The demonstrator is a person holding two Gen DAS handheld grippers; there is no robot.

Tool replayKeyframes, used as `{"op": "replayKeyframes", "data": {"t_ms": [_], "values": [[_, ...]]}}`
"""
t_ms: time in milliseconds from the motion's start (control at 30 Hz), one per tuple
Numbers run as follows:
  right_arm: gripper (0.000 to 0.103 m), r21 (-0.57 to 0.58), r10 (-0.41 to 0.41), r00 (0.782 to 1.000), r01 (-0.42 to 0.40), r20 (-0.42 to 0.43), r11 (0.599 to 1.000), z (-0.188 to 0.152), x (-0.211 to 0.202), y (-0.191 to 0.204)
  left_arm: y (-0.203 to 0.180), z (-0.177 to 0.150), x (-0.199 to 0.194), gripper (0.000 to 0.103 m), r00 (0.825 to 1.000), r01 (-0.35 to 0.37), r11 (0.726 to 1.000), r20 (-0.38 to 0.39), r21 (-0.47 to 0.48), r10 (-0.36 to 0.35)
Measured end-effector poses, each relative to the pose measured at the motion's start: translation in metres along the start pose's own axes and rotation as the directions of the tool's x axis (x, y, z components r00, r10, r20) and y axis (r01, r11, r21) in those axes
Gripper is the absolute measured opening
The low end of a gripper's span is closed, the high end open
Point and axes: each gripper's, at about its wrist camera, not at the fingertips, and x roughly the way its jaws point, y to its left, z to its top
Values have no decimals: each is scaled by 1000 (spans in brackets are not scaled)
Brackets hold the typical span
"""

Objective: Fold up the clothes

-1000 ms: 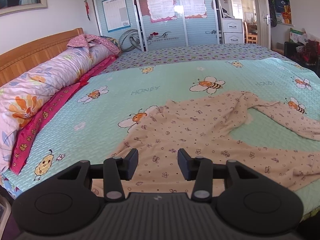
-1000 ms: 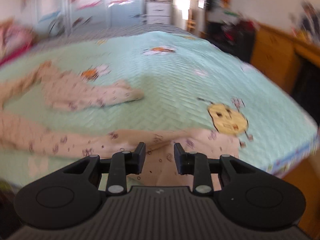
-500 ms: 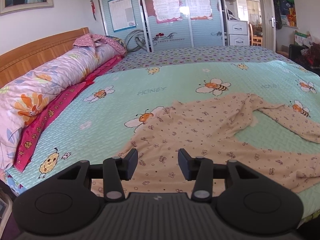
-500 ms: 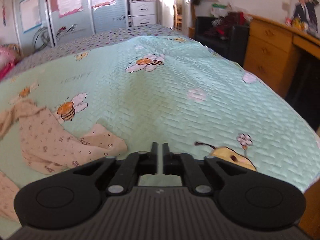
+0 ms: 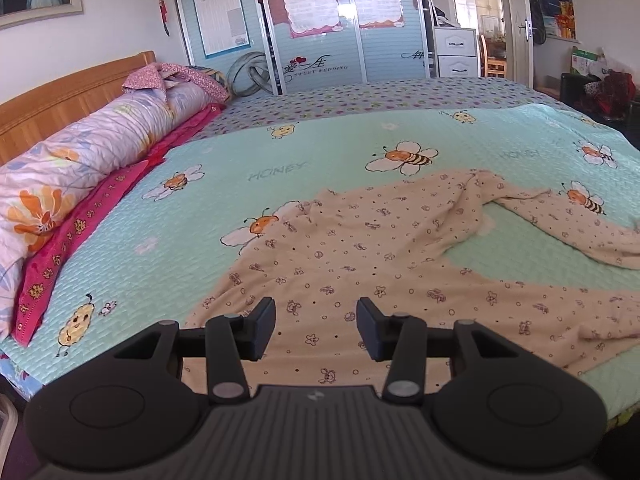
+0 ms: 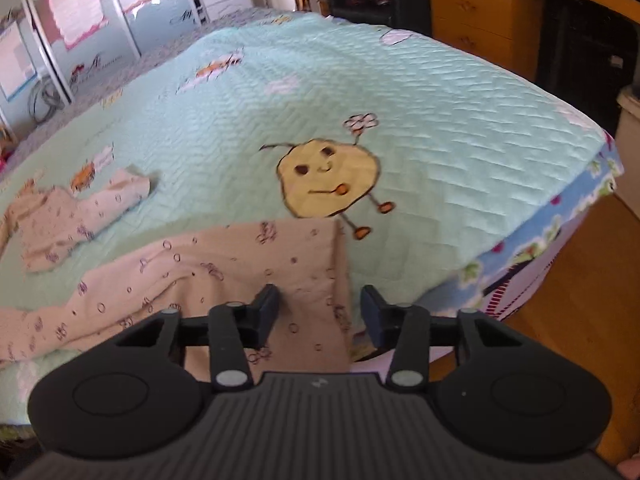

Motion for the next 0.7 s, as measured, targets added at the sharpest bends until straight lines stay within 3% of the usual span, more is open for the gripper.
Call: {"op": "replayKeyframes", "data": {"t_ms": [33,67,233,400,433,533,600,700], "values": [[32,-11,-6,1000,6,6,1000,1,0,5,3,1,-1,48,1000,-5,1000,2,-2,5],[3,-22,-12,1000,12,14,1000,3,-3,8,4,1,-1,48,1000,-9,1000,4,-4,9],[4,-73,-44,994,51,98,996,22,-28,21,4,2,-2,48,1000,-17,1000,4,-2,17],[4,-53,-77,970,91,231,994,82,-60,29,-2,1,-4,48,1000,-11,1000,7,10,11],[4,-49,-80,973,93,219,994,96,-57,30,-3,1,-5,48,1000,-10,1000,6,10,10],[6,-14,-109,992,110,65,994,126,-17,29,-5,0,-5,48,1000,-5,1000,5,5,5],[12,13,-196,980,197,-17,980,124,8,29,-5,-1,-8,48,1000,-2,1000,9,1,2],[15,75,-210,976,205,63,976,99,-1,38,0,-2,-7,48,1000,-14,1000,8,1,14]]}}
